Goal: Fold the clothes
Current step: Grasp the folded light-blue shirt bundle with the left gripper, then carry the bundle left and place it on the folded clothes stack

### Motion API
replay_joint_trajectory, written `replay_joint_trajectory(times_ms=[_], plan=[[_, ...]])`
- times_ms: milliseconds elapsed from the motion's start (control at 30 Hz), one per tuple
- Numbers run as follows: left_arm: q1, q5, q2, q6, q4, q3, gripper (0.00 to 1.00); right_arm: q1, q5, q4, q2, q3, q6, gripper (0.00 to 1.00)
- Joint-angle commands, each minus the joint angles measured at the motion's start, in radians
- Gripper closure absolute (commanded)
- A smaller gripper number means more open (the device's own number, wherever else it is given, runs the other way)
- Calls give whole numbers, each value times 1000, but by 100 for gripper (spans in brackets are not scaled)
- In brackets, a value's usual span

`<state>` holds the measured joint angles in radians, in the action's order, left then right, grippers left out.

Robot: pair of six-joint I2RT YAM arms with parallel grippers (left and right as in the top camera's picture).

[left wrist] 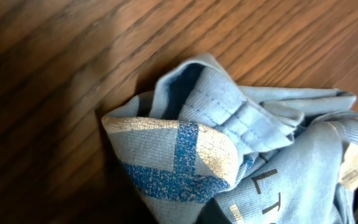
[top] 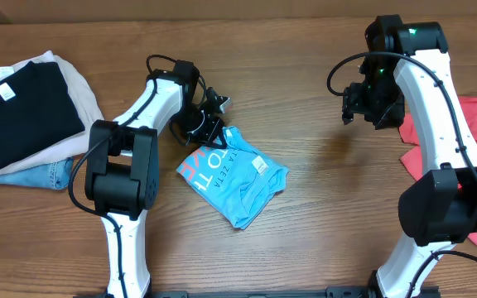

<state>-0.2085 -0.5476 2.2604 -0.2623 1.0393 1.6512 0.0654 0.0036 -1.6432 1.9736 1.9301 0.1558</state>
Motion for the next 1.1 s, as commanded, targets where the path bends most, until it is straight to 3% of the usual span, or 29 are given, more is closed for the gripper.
replay_joint_trajectory(times_ms=[0, 133, 467, 700, 833, 1067], plan=[[32, 209, -26, 87, 22, 9, 96, -2, -5, -1, -6, 13, -8, 31], [88, 377, -114, 142, 29, 23, 96, -2, -5, -1, -6, 13, -8, 31], [256, 632, -320, 130, 3, 120, 96, -2, -5, 6, -6, 13, -8, 31], [389, 631, -350, 128, 14, 233, 96, -2, -5, 6, -6, 13, -8, 31], [439, 579, -350, 29, 92, 319, 96, -2, -5, 7, -6, 13, -8, 31], [486, 646, -350, 10, 161, 375, 96, -2, -5, 6, -6, 13, -7, 31]])
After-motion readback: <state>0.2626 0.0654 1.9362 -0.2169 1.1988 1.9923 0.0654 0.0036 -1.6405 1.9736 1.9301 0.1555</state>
